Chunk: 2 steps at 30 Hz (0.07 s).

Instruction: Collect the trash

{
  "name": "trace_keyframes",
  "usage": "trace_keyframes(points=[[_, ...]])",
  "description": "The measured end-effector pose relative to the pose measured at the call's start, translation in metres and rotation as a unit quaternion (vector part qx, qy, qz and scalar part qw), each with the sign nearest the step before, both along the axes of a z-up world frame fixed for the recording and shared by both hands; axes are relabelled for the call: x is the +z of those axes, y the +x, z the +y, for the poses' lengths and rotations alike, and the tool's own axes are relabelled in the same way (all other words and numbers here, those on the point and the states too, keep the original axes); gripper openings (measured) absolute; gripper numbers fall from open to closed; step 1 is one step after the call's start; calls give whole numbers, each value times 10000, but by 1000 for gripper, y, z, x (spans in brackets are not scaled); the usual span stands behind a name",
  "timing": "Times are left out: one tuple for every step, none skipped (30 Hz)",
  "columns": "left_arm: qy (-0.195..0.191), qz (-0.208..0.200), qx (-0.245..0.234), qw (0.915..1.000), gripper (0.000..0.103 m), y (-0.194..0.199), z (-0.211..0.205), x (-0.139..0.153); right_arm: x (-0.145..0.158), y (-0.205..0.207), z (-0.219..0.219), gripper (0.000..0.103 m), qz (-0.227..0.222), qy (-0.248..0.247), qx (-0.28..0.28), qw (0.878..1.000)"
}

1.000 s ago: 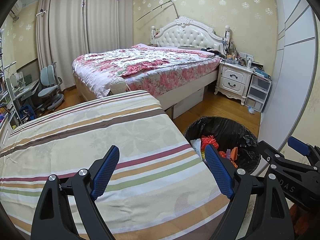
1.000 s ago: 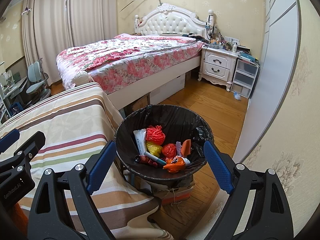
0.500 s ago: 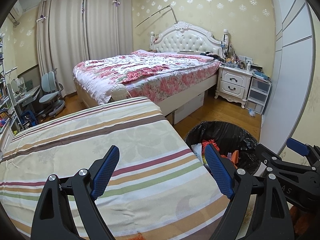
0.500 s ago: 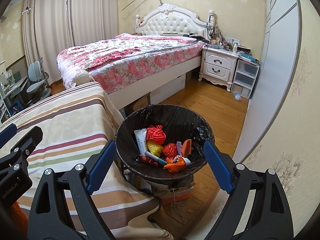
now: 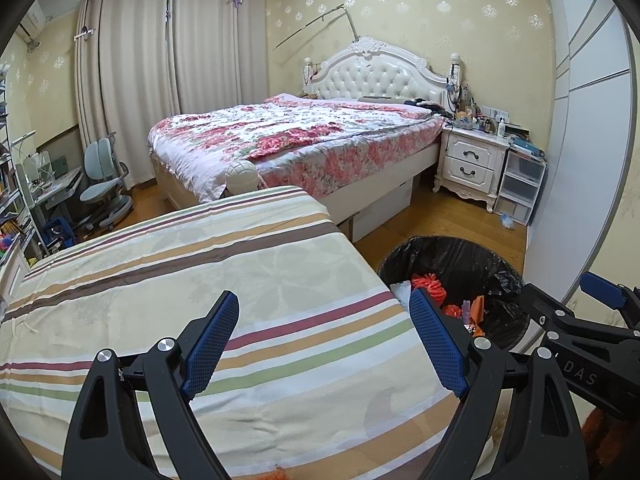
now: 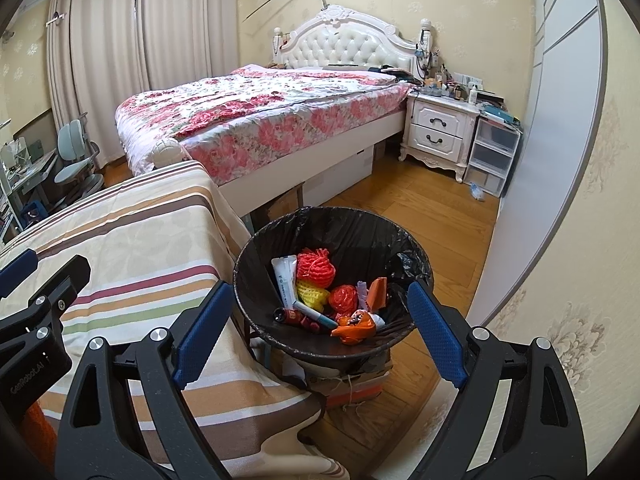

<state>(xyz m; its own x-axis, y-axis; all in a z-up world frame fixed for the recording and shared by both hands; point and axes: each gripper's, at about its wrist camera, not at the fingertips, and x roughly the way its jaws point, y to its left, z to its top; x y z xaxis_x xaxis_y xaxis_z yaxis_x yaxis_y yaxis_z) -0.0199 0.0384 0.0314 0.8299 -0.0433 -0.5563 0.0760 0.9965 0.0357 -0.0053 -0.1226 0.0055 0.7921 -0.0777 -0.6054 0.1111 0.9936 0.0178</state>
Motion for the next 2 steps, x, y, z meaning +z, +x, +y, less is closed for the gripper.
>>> trace_keyframes(points=[[-4, 30, 14, 10000, 84, 2, 3, -2, -1, 1, 2, 87, 12, 1, 13, 10000], [-17, 71, 36, 10000, 84, 4, 6, -3, -1, 2, 5, 87, 27, 3, 31, 10000]])
